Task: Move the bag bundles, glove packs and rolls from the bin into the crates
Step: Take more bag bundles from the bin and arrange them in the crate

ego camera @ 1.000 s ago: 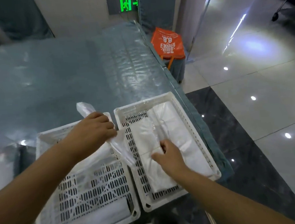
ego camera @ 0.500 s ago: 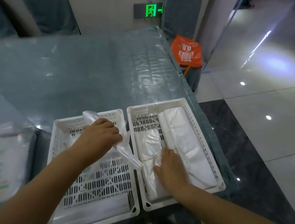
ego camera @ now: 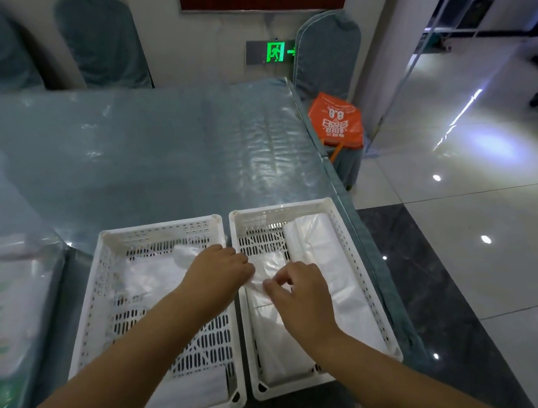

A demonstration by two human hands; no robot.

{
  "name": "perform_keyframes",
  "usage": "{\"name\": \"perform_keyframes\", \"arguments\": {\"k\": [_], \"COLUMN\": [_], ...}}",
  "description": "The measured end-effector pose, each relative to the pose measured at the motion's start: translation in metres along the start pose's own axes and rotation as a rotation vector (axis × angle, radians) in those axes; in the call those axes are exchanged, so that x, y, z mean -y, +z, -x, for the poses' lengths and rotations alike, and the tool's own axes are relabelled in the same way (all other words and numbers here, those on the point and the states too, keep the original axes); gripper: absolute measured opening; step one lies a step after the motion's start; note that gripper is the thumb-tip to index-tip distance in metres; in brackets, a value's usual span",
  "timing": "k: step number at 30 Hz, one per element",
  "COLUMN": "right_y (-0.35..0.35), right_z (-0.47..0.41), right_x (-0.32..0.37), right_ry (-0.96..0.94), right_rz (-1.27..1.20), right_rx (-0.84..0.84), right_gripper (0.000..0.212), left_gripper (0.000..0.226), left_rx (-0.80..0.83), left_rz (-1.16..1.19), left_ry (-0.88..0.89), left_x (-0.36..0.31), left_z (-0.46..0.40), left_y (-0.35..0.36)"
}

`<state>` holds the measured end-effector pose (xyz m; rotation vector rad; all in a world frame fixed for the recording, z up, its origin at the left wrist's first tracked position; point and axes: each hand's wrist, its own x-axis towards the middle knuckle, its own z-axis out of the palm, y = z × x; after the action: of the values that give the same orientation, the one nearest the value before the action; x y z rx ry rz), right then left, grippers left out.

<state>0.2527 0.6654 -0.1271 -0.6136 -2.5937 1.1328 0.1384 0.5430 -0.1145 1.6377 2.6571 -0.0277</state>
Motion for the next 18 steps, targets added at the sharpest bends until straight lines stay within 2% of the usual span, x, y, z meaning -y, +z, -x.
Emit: {"name": "perform_keyframes", "arguments": {"k": [4, 7, 10, 12, 13, 14, 16, 18], "right_y": [-0.003, -0.006, -0.009, -0.012, -0.013, -0.013, -0.009, -0.003], "right_z": [-0.001, -0.001, -0.003, -0.005, -0.005, -0.004, -0.001, 0.003], "right_x": [-0.014, -0.022, -0.029, -0.03, -0.028, -0.027, -0.021, -0.016], "right_ry": [0.123, 0.197, 0.294, 0.318, 0.294, 0.204, -0.126, -0.408], "right_rz": [-0.064, -0.072, -0.05, 0.024, 0.075, 0.143, 0.205, 0.27], "right_rx": [-0.063, -0.098, -0.045, 0.026, 0.022, -0.035, -0.126, -0.013], "right_gripper": [0.011, 0.017, 0.019, 0.013, 0.005, 0.006, 0.018, 0.021], "left_gripper": [0.021, 0.029, 0.038, 0.041, 0.037, 0.031, 0.02, 0.011], "left_rx": [0.003, 0.004, -0.014, -0.004, 0.007, 0.026, 0.064, 0.06], "left_rz": [0.016, 0.018, 0.018, 0.007, 0.0, -0.009, -0.011, 0.014], "left_ry": [-0.017, -0.004, 0.0, 0.005, 0.006, 0.006, -0.014, -0.039], "left_x": [-0.009, -0.012, -0.011, -0.011, -0.011, -0.011, -0.01, -0.011], "left_z": [0.004, 0.01, 0.015, 0.017, 0.017, 0.016, 0.015, 0.013], "left_y": [0.01, 0.017, 0.024, 0.026, 0.026, 0.025, 0.025, 0.026]}}
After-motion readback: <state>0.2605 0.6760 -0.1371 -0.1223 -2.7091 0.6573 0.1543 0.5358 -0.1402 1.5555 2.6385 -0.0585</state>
